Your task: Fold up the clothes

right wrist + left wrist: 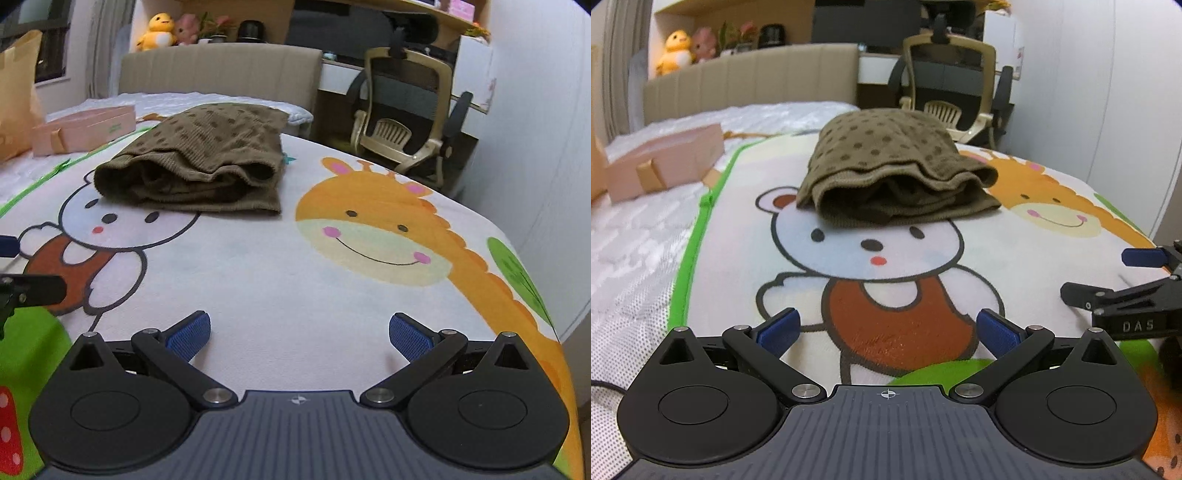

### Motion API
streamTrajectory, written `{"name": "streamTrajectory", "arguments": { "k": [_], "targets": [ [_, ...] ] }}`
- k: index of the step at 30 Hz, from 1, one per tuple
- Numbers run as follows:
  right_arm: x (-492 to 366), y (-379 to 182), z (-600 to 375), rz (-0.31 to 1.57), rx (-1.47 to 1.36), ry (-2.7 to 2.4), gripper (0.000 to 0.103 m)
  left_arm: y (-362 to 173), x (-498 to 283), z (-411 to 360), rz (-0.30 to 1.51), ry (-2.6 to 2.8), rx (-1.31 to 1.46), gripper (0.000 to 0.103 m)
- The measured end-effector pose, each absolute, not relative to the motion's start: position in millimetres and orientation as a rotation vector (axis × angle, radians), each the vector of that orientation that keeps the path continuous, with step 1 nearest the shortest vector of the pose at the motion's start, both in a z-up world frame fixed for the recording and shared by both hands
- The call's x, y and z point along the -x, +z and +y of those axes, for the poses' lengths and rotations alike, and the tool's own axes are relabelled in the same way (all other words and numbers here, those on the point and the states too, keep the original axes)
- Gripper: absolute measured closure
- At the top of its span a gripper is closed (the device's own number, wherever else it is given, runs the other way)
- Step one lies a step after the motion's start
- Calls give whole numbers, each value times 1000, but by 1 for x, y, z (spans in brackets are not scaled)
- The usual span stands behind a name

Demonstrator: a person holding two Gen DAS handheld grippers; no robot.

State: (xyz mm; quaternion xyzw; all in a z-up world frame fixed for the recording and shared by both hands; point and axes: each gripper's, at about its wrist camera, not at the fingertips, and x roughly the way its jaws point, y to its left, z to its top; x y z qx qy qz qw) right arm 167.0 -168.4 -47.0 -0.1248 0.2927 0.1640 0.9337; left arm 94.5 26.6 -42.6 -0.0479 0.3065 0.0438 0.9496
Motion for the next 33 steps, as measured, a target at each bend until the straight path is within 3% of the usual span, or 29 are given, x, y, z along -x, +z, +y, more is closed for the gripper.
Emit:
{"name": "streamTrajectory", "arguments": {
  "k": [8,33],
  "targets": [
    [-180,-50,-184,673,130,386,0,-44,-96,28,639,85,114,0],
    [-179,-49,-182,676,134,386,0,-44,-98,25,653,82,108,0]
  ]
}}
